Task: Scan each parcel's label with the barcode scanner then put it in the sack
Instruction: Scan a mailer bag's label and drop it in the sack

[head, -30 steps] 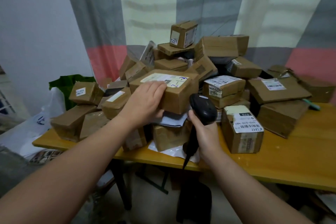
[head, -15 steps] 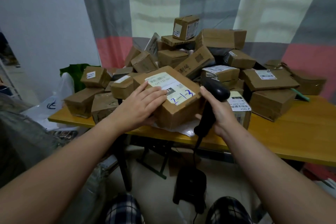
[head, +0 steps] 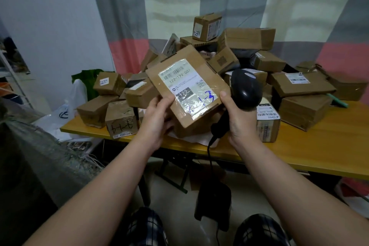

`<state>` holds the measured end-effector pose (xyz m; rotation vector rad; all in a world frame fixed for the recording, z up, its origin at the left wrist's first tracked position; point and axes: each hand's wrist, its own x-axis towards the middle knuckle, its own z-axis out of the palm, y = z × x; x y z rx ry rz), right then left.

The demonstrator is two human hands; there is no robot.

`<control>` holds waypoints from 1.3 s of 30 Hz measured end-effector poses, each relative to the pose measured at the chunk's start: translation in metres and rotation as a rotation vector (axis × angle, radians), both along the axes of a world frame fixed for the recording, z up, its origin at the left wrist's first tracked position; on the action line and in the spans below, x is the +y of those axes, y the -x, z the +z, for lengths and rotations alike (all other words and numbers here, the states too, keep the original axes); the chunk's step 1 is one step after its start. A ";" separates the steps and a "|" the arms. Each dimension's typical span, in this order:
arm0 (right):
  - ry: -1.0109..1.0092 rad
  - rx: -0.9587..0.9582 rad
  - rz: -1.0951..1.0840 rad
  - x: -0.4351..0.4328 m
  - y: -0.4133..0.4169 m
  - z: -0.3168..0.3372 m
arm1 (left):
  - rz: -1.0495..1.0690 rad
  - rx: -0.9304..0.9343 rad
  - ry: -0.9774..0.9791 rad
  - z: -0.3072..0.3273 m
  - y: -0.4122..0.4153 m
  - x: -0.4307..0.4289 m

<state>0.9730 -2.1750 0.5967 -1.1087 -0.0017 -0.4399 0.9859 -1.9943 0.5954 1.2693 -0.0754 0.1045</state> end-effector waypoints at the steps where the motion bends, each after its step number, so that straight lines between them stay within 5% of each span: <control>1: 0.056 -0.007 -0.003 -0.001 -0.002 0.001 | 0.034 -0.038 -0.011 0.003 0.000 0.002; 5: 0.418 -0.039 -0.138 -0.007 0.004 0.011 | 0.121 -0.187 -0.048 0.015 -0.011 0.025; 10: 0.605 -0.101 0.005 0.002 0.022 0.027 | 0.142 -0.181 -0.121 0.023 -0.014 0.043; 21: 0.712 -0.081 0.101 0.015 0.040 0.031 | 0.147 -0.207 -0.244 0.017 -0.018 0.041; 32: 0.722 -0.125 0.125 0.013 0.041 0.028 | 0.150 -0.219 -0.222 0.020 -0.011 0.034; 39: 0.660 -0.263 0.320 0.051 0.034 0.020 | 0.267 -0.225 -0.080 0.003 0.035 0.061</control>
